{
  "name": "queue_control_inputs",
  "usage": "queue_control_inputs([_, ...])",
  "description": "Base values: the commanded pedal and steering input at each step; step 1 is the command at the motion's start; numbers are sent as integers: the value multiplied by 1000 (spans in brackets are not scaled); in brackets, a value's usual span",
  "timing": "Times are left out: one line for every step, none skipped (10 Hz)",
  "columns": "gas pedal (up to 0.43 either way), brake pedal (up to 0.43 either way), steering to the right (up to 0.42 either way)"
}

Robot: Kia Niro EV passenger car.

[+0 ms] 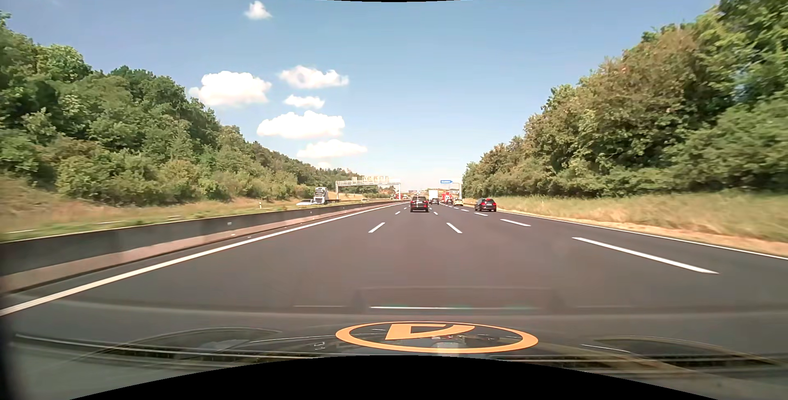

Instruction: Follow the waypoints while adhering to traffic rules and regulations

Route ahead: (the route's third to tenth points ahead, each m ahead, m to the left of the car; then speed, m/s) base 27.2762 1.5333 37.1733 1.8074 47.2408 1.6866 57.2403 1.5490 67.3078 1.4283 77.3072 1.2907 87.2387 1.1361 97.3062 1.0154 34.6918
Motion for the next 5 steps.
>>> queue_control_inputs([339, 0, -1])
queue_control_inputs([339, 0, 0])
queue_control_inputs([339, 0, -1])
queue_control_inputs([339, 0, -1])
queue_control_inputs([331, 0, 0])
